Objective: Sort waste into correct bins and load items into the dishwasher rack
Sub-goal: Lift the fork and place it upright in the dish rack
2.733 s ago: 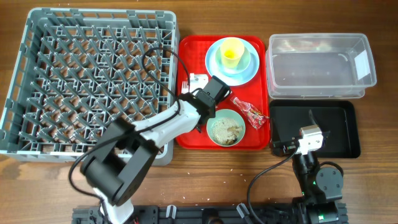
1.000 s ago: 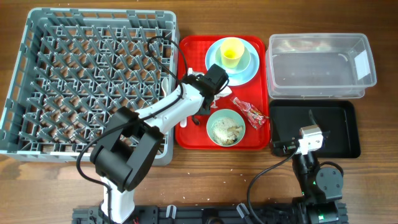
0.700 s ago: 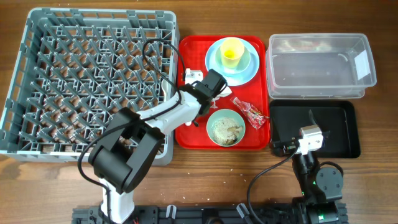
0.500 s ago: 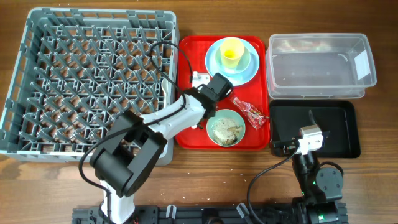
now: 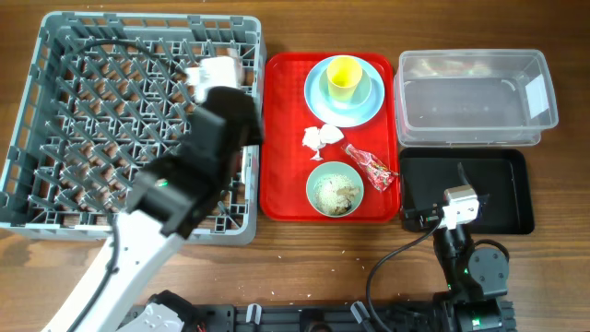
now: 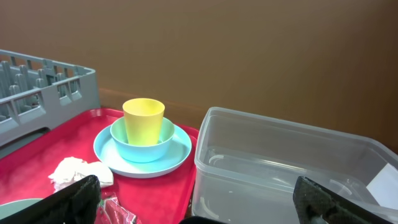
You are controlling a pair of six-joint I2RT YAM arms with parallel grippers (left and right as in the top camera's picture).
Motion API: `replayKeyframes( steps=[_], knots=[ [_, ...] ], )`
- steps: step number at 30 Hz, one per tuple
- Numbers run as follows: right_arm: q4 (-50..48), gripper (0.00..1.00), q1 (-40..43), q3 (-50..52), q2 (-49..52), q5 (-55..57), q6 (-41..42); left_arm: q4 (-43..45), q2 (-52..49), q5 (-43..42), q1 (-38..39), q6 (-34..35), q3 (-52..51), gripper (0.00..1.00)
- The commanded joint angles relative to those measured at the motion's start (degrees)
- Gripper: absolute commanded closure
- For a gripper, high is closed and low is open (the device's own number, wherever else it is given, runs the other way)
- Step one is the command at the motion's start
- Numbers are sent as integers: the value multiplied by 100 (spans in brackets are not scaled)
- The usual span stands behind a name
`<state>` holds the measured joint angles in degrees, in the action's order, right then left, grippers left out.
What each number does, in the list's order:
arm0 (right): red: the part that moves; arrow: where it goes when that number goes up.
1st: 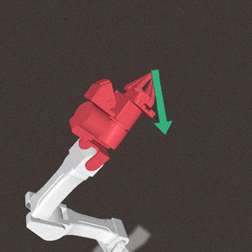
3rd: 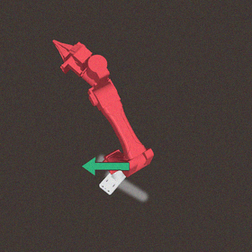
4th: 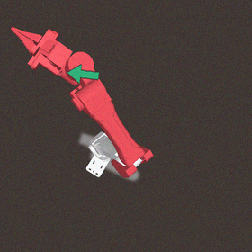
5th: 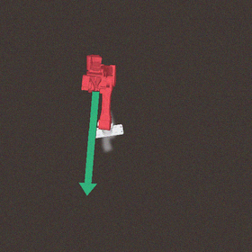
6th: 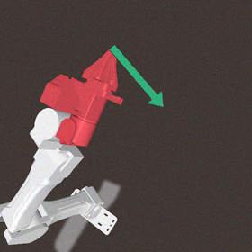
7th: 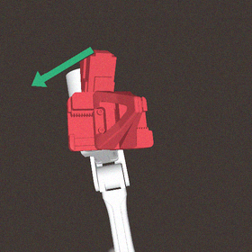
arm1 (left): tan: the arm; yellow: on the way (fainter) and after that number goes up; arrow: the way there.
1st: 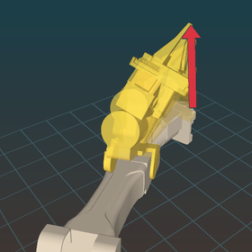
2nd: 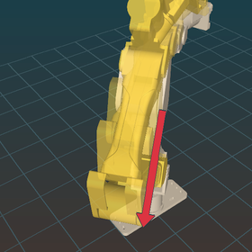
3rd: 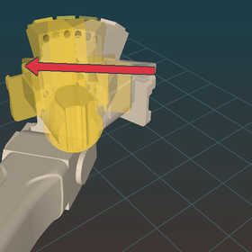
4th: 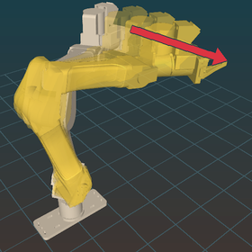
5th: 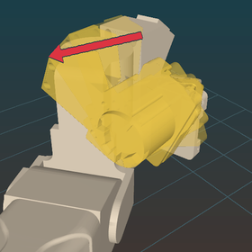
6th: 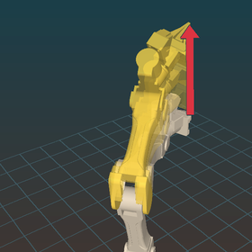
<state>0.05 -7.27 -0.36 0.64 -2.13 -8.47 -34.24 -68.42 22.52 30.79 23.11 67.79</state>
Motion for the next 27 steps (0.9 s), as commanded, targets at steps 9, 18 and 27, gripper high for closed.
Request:
replayKeyframes(
  steps=[9,18,27],
  knots=[
    [-15,0,22,7,-37,-70,-55,-376,-2116,-774,-1008,-798,-2,96],
    [-15,0,22,7,-37,-70,-55,-396,-2273,-774,-1001,-1075,31,57],
    [-15,0,22,7,-37,-70,-55,-365,-1768,-3626,-201,-422,518,87]
  ],
)
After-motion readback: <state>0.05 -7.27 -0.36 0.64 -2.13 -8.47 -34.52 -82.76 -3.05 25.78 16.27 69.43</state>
